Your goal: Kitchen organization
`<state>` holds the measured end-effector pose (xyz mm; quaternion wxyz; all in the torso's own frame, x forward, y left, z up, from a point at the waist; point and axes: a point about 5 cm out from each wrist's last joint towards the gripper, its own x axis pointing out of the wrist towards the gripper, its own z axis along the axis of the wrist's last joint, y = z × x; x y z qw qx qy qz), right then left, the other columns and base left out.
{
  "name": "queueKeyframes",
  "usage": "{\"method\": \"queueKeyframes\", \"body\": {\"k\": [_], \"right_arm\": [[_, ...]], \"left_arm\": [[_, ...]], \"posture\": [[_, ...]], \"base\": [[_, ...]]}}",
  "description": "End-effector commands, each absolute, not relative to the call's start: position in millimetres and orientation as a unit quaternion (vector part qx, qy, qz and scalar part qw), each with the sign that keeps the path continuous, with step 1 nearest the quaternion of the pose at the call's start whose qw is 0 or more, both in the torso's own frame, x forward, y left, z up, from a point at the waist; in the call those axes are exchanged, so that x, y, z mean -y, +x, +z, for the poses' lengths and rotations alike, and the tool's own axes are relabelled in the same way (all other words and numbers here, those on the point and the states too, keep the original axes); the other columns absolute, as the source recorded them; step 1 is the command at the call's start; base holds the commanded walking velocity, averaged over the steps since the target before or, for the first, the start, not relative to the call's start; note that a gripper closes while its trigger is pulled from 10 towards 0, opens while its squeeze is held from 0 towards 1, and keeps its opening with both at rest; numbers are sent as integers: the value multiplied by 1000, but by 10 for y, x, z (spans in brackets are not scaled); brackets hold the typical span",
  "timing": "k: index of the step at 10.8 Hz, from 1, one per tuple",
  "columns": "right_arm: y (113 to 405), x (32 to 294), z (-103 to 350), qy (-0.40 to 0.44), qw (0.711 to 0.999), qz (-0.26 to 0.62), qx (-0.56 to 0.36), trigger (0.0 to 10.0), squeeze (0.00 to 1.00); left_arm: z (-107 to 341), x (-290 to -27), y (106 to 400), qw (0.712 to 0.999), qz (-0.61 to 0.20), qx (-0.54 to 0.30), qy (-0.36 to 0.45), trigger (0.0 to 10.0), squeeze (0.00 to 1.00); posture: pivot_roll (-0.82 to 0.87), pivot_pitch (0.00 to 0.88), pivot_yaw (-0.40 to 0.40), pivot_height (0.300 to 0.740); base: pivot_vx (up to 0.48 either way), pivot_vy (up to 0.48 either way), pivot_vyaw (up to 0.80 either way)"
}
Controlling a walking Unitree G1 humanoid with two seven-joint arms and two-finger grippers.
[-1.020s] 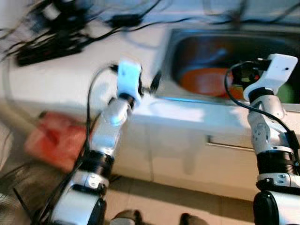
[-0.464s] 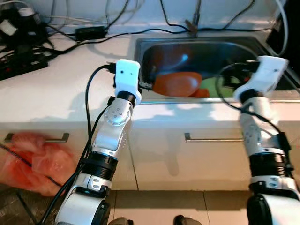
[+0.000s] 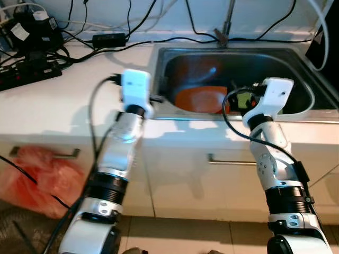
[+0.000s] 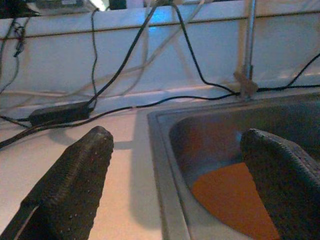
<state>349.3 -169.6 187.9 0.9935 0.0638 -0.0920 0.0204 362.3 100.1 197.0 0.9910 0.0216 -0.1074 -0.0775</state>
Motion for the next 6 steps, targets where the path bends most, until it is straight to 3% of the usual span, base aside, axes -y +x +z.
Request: {"method": "queueKeyframes", "body": {"k": [1, 6], "right_arm": [[3468, 1743, 1856, 58, 995, 9, 85, 10000, 0], [3346, 1523, 1733, 66, 995, 34, 65, 10000, 0]], "left_arm": [[1998, -905, 3625, 989, -93, 109, 22, 10000, 0], [2001, -891, 3626, 990, -94, 107, 15, 10000, 0]], "posture": [[-7, 0, 54, 740], [-7, 0, 56, 740]], "base": [[0, -480, 0], [0, -480, 0]]}}
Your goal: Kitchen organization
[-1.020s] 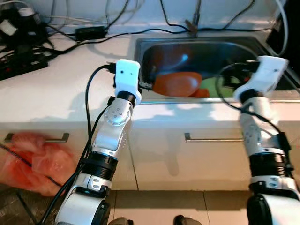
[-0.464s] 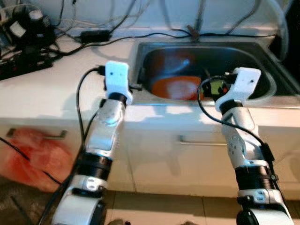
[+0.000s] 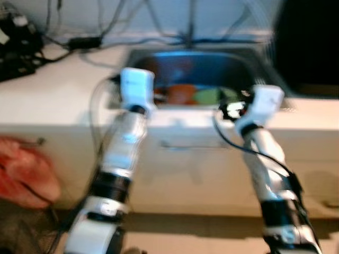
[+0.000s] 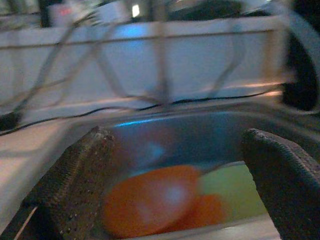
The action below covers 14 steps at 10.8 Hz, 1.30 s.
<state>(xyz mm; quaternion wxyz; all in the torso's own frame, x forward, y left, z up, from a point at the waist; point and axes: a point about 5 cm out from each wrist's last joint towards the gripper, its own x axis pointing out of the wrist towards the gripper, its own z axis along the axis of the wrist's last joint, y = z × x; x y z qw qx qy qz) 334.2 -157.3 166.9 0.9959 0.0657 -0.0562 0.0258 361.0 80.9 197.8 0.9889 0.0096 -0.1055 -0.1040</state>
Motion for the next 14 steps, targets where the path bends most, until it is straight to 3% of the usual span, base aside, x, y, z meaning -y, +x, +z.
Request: {"method": "queueKeyframes", "body": {"k": [1, 6, 14], "right_arm": [[3333, 1511, 1723, 67, 995, 35, 62, 10000, 0], [3262, 1465, 1654, 66, 996, 45, 46, 10000, 0], [3250, 1393, 1643, 66, 995, 59, 39, 10000, 0]], "left_arm": [[1986, -898, 3629, 990, -91, 102, 15, 10000, 0], [1901, -918, 3626, 992, -88, 86, 7, 10000, 0], [1870, -898, 3618, 993, -90, 81, 8, 10000, 0]], "posture": [[-8, 0, 57, 740], [-18, 0, 51, 740], [-19, 0, 49, 740]], "base": [[0, -480, 0], [0, -101, 0], [368, -107, 0]]}}
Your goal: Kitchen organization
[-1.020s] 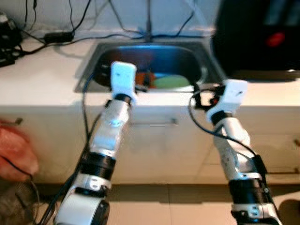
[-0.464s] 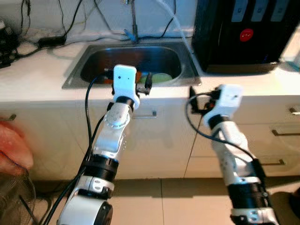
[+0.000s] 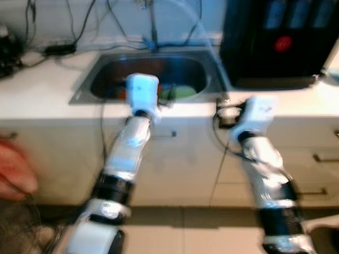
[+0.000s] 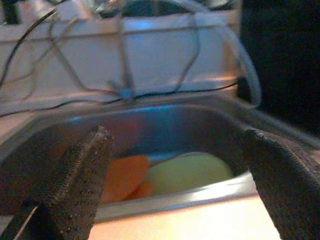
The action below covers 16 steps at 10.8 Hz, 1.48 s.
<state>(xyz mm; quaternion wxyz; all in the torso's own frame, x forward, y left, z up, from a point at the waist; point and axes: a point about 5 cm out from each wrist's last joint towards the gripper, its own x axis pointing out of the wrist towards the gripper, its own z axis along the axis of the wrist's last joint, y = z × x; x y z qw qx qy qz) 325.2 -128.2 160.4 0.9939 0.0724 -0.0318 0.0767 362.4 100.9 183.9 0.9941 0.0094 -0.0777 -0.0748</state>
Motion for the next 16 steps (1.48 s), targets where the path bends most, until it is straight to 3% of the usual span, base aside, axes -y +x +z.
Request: {"method": "queueKeyframes", "body": {"k": [1, 8, 10, 12, 16], "right_arm": [[3245, 1391, 1641, 66, 995, 59, 38, 10000, 0], [3239, 1365, 1606, 68, 995, 63, 31, 10000, 0], [3176, 1386, 1405, 55, 995, 82, -7, 10000, 0], [3026, 1565, 1041, 29, 996, 70, -49, 10000, 0], [2858, 1785, 531, 4, 992, 50, -119, 10000, 0]], "left_arm": [[1857, -897, 3614, 993, -91, 80, 11, 10000, 0], [1843, -861, 3546, 990, -97, 102, 6, 10000, 0], [1606, -887, 3454, 988, -117, 89, 36, 10000, 0], [1229, -1040, 3359, 989, -120, 50, 73, 10000, 0], [1010, -1134, 3242, 983, -117, 50, 129, 10000, 0]], "posture": [[-18, 0, 49, 740], [-15, 0, 48, 740], [-13, 0, 46, 740], [-14, 0, 48, 740], [-11, 0, 50, 740]], "base": [[371, -296, 0], [148, -355, 0], [0, 0, 0], [0, 0, 0], [0, 0, 0]]}}
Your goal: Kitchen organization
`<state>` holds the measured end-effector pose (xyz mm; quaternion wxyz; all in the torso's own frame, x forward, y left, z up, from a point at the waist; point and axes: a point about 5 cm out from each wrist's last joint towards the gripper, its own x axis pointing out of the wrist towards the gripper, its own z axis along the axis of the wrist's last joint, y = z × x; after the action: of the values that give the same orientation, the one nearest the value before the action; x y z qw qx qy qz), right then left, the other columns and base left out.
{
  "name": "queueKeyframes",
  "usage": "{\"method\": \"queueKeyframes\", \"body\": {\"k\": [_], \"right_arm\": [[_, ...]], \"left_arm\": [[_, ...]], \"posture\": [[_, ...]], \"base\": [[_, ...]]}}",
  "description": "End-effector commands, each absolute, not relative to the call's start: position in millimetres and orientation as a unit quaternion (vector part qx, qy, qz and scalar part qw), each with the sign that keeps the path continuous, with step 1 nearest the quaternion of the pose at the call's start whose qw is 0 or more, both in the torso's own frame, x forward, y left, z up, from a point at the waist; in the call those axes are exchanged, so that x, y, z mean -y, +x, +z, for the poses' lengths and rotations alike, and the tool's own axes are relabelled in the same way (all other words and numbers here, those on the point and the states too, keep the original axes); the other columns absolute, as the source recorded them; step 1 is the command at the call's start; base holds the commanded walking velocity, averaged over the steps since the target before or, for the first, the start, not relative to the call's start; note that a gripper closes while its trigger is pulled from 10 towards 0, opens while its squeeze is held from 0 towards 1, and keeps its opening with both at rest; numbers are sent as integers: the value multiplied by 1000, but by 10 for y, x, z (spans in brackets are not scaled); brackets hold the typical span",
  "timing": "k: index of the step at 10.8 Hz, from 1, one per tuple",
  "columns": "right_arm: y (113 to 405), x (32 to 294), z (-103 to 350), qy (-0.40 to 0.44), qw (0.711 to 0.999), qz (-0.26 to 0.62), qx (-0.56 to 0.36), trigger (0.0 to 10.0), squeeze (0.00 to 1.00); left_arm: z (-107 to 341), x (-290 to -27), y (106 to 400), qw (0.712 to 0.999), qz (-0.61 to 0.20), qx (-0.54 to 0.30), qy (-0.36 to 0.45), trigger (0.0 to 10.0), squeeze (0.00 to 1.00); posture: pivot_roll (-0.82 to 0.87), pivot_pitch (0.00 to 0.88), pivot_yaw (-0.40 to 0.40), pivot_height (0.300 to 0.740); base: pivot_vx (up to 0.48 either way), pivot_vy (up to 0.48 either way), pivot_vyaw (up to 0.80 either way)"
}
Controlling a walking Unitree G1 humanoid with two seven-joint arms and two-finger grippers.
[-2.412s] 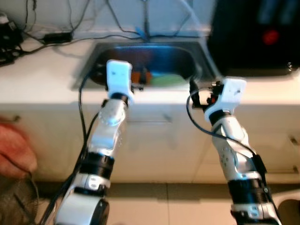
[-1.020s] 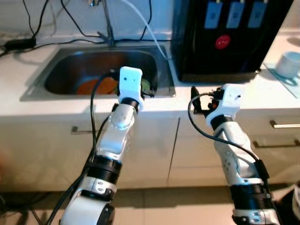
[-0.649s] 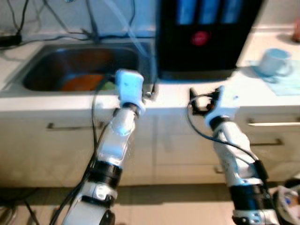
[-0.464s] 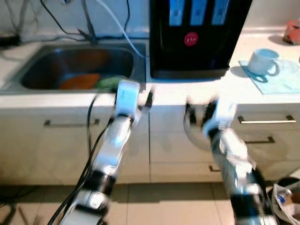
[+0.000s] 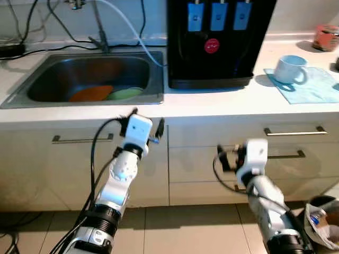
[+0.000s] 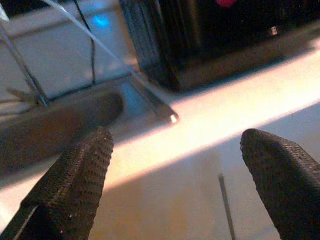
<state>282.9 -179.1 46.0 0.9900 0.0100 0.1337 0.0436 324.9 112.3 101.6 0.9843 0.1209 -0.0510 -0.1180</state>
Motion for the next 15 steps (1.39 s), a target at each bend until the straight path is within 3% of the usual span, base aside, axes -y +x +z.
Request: {"method": "queueKeyframes", "body": {"k": [1, 10, 13, 15], "right_arm": [[2831, 1811, 406, 0, 989, 47, -139, 10000, 0], [2574, 1989, -183, -32, 968, 26, -248, 10000, 0], [2499, 2004, -304, -31, 958, 16, -285, 10000, 0], [2429, 2027, -377, -36, 951, 11, -306, 10000, 0]], "left_arm": [[886, -1173, 3223, 984, -119, 26, 128, 10000, 0], [290, -1339, 3034, 971, -139, -88, 173, 10000, 0], [53, -1429, 2907, 958, -151, -157, 187, 10000, 0], [-119, -1584, 2779, 947, -139, -212, 200, 10000, 0]], "posture": [[-10, 0, 50, 740], [-12, 0, 55, 740], [-12, 0, 54, 740], [-23, 0, 54, 740]], "base": [[0, -270, 0], [0, -440, 0], [0, 0, 0], [0, 0, -616]]}}
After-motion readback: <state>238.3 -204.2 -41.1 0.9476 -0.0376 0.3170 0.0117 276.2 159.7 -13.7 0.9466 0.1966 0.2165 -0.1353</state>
